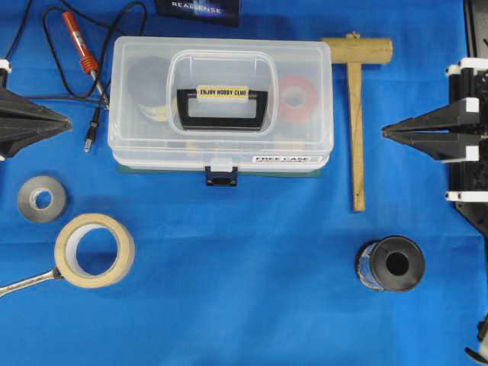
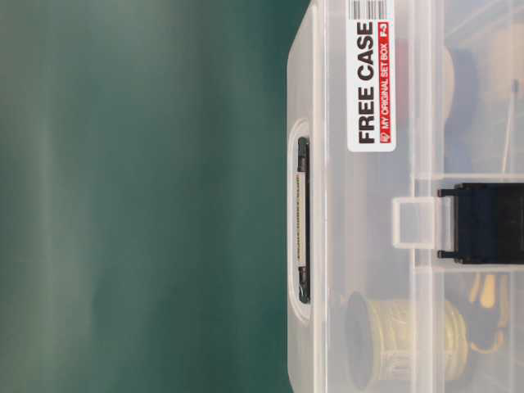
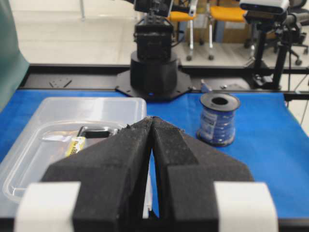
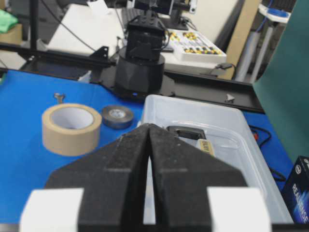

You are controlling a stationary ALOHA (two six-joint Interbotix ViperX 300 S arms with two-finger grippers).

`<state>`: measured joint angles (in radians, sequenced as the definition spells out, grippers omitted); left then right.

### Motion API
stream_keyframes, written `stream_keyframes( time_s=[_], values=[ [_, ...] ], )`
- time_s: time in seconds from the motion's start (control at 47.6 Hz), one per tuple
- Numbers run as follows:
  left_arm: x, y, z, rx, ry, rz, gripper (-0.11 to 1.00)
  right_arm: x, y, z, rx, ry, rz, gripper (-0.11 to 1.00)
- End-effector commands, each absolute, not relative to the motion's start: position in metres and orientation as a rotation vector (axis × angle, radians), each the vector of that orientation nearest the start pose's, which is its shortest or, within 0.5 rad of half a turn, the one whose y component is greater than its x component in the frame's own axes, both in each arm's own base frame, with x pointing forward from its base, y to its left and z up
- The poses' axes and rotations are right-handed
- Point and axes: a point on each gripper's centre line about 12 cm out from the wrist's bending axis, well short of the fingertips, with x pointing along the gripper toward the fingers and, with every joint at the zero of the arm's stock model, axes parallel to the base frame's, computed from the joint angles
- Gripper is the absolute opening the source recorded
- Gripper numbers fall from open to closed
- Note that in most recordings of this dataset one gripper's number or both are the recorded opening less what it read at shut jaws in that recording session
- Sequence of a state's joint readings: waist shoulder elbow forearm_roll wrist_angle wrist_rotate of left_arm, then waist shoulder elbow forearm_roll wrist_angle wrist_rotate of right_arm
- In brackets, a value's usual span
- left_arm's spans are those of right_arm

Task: Open the tool box with both arms.
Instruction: 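Move both grippers inward to the left and right edges of the lid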

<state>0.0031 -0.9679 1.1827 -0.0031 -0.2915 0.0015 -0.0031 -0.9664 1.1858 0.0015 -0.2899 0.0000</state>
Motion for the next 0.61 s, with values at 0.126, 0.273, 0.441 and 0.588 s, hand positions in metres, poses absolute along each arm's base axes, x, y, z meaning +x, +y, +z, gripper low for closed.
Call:
stream_keyframes(
  time_s=[0.126,0.273,0.441,0.588],
  values=[
    [0.2,0.004,0.281,-0.041,0.043,0.022,0.0,0.207,-0.006,0.287,0.011,0.031,-0.032,0.0],
    [0.197,0.009,0.268,-0.04,0.154,0.049,0.0,0.209,-0.01,0.28,0.041,0.136,-0.053,0.0],
    [0.195,0.022,0.252,-0.051,0.271,0.114,0.0,0.211,-0.021,0.262,0.082,0.242,-0.108,0.01],
    [0.191,0.032,0.237,-0.059,0.345,0.168,0.09,0.217,-0.03,0.243,0.106,0.33,-0.149,0.23]
  ],
)
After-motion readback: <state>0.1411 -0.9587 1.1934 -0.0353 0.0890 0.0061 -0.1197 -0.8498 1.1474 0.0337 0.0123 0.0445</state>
